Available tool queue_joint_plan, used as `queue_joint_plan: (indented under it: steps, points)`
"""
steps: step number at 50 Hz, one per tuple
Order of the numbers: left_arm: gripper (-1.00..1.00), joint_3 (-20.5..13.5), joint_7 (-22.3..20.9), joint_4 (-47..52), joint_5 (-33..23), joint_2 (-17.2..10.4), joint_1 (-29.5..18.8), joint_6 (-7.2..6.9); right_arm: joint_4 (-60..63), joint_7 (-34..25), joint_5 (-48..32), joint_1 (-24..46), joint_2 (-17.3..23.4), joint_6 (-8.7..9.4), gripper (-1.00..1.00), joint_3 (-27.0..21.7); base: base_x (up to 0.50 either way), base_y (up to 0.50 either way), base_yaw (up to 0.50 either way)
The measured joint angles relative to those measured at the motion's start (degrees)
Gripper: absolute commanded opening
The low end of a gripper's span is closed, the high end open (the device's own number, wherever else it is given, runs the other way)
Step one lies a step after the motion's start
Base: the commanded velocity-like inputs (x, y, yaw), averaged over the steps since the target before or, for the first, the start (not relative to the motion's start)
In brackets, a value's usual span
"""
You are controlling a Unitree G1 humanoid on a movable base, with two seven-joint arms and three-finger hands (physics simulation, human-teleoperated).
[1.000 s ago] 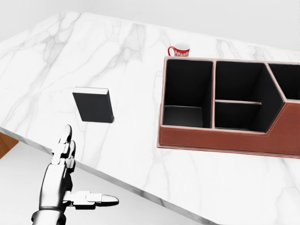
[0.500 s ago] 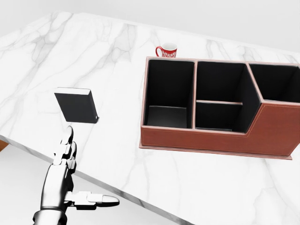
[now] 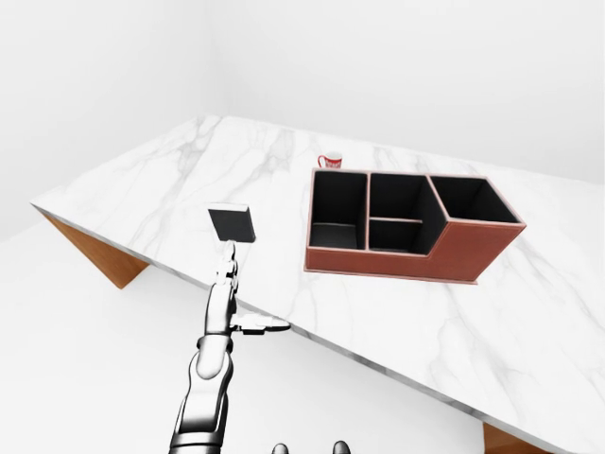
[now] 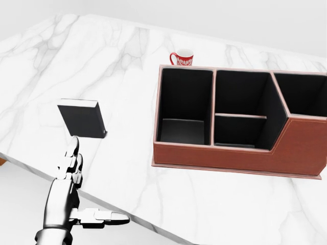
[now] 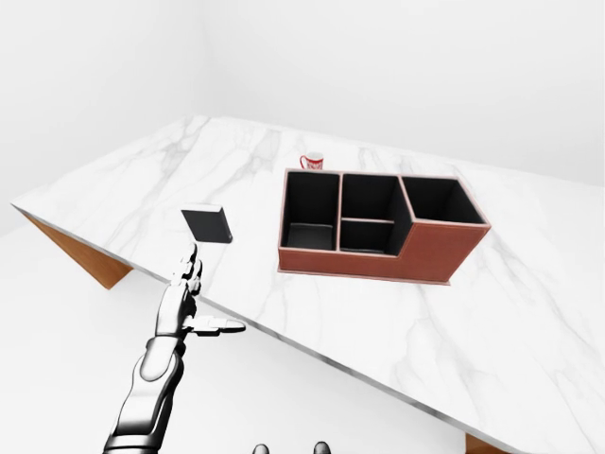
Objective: Pick up the book and place it in the left compartment of the caddy.
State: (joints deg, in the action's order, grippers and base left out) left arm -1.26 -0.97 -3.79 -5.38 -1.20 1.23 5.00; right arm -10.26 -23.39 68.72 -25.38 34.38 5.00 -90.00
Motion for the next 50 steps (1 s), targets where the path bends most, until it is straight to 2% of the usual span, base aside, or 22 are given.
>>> queue_joint_plan:
  steps: [50]
  points:
    - [1.00,0.0,0.2,-0.7,-0.2,0.0,-0.3,0.00,-0.2,-0.1,-0.7,0.2,0.0,0.00,1.00,0.0,0.17,0.09,0.00]
